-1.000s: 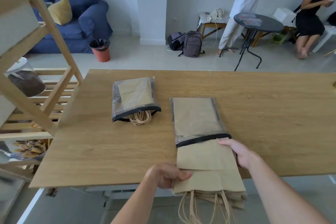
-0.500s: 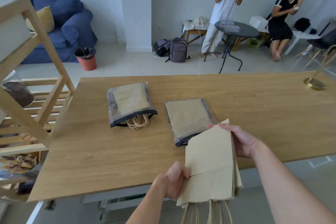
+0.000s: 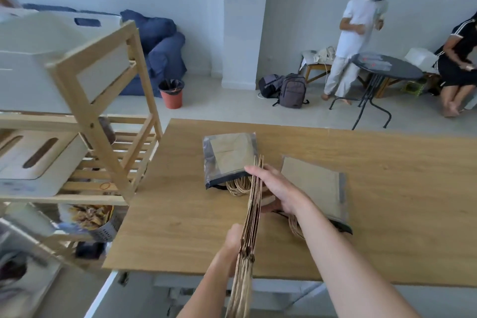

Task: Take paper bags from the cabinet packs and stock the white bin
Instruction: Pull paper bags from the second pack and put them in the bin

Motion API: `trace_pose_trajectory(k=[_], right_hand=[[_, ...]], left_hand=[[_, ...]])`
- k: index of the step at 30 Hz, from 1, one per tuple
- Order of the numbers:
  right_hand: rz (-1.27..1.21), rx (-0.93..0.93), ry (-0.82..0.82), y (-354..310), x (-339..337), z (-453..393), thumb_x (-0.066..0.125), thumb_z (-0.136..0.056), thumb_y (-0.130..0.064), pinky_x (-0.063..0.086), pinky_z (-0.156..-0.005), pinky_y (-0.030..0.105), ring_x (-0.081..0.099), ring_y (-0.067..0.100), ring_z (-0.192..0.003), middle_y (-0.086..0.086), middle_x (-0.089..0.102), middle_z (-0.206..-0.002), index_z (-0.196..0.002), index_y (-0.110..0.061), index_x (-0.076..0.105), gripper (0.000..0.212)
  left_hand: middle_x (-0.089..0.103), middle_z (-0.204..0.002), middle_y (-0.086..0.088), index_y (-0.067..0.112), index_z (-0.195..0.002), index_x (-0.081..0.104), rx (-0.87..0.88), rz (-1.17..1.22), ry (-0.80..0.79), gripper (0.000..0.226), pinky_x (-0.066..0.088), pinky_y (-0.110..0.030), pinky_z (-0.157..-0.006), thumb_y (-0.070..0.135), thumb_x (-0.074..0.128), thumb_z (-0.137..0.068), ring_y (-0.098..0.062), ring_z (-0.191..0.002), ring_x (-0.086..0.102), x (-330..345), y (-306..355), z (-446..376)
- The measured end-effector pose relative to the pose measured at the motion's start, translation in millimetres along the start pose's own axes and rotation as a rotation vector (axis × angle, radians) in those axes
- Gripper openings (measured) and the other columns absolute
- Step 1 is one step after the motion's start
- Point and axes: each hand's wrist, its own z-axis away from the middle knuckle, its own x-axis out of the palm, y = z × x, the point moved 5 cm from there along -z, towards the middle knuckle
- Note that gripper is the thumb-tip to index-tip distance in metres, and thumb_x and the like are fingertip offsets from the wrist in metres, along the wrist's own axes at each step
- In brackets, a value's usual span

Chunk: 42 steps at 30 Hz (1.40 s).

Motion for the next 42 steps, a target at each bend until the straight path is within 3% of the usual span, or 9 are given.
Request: trace_pose_trajectory(k=[3, 9, 15, 19, 23, 27, 32, 37, 42], right_hand=[[0.070, -0.054, 0.039, -3.6, 24.5, -8.2, 0.066, -0.082, -0.051, 0.055, -0.071, 0.038, 0.062, 0.026, -0.101, 0.006, 0.066, -0.112, -0.115, -0.026, 0.058, 0.042], [0.273, -0.051, 0.157, 7.2, 55.4, -23.6, 0.050, -0.084, -0.041, 0.047, -0.088, 0.037, 0.060, 0.021, -0.094, 0.003, 0.066, -0.100, -0.106, -0.021, 0.061, 0.032], [0.284, -0.127, 0.252, 4.5, 62.2, -30.5, 0.047, -0.090, -0.049, 0.040, -0.089, 0.035, 0.054, 0.022, -0.104, 0.005, 0.062, -0.121, -0.127, -0.021, 0.056, 0.048], [0.286, -0.174, 0.258, -0.6, 63.7, -29.3, 0.032, -0.096, -0.059, 0.033, -0.103, 0.040, 0.046, 0.027, -0.129, 0.006, 0.053, -0.140, -0.141, -0.023, 0.048, 0.059], [0.186, -0.183, 0.203, 3.7, 63.5, -33.0, 0.035, -0.098, -0.056, 0.035, -0.092, 0.034, 0.051, 0.020, -0.112, 0.003, 0.059, -0.130, -0.129, -0.021, 0.057, 0.051], [-0.007, -0.111, 0.108, 15.7, 61.9, -37.9, 0.040, -0.096, -0.060, 0.034, -0.098, 0.032, 0.047, 0.018, -0.128, -0.001, 0.048, -0.145, -0.144, -0.022, 0.046, 0.062], [-0.057, -0.110, 0.122, 18.5, 63.6, -40.0, 0.037, -0.099, -0.058, 0.029, -0.097, 0.027, 0.043, 0.014, -0.132, -0.002, 0.044, -0.150, -0.147, -0.021, 0.044, 0.061], [-0.071, -0.057, 0.085, 18.9, 69.2, -38.7, 0.036, -0.098, -0.061, 0.036, -0.091, 0.031, 0.051, 0.015, -0.117, 0.001, 0.051, -0.143, -0.143, -0.023, 0.049, 0.060], [-0.081, -0.054, 0.054, 22.7, 61.4, -40.2, 0.031, -0.102, -0.055, 0.027, -0.097, 0.026, 0.037, 0.018, -0.140, 0.000, 0.038, -0.155, -0.151, -0.022, 0.037, 0.059]], left_hand=[[0.058, -0.062, -0.008, -0.002, -0.082, 0.064, 0.055, -0.008, 0.133, 0.029, 0.044, -0.027, -0.044, 0.002, 0.036, -0.088, -0.018, -0.048, 0.054, -26.0, 3.9, -19.4], [0.065, -0.101, 0.002, 0.015, -0.108, 0.058, 0.211, -0.167, 0.248, 0.029, 0.054, -0.035, -0.083, 0.030, 0.064, -0.084, -0.017, -0.096, 0.063, -52.5, 33.4, -13.2], [0.065, -0.111, -0.004, 0.018, -0.112, 0.062, 0.249, -0.231, 0.206, 0.031, 0.057, -0.035, -0.073, 0.036, 0.047, -0.091, -0.017, -0.095, 0.063, -56.7, 54.3, -5.6], [0.067, -0.119, -0.002, 0.024, -0.117, 0.066, 0.346, -0.061, 0.162, 0.061, 0.050, -0.044, -0.094, 0.070, 0.043, -0.085, -0.020, -0.110, 0.062, -54.7, 63.5, 3.6], [0.067, -0.115, 0.001, 0.013, -0.122, 0.061, 0.505, -0.040, 0.131, 0.049, 0.048, -0.019, -0.079, 0.052, 0.053, -0.093, -0.003, -0.102, 0.063, -49.9, 72.7, 28.6], [0.064, -0.118, 0.006, 0.019, -0.127, 0.056, 0.488, -0.118, 0.118, 0.073, 0.049, -0.028, -0.085, 0.070, 0.063, -0.075, 0.004, -0.104, 0.058, -55.3, 59.2, 30.9], [0.066, -0.118, 0.001, 0.018, -0.123, 0.059, 0.508, -0.067, 0.178, 0.049, 0.049, -0.027, -0.069, 0.051, 0.064, -0.087, -0.003, -0.102, 0.061, -54.3, 65.3, 30.3], [0.071, -0.108, 0.001, 0.023, -0.111, 0.064, 0.583, -0.067, 0.287, 0.050, 0.054, -0.046, -0.090, 0.059, 0.060, -0.078, -0.014, -0.102, 0.067, -63.6, 65.3, 36.6], [0.062, -0.123, 0.007, 0.028, -0.127, 0.055, 0.761, -0.216, 0.364, 0.031, 0.045, -0.016, -0.085, 0.020, 0.045, -0.098, -0.001, -0.109, 0.057, -76.7, 75.7, 54.7]])
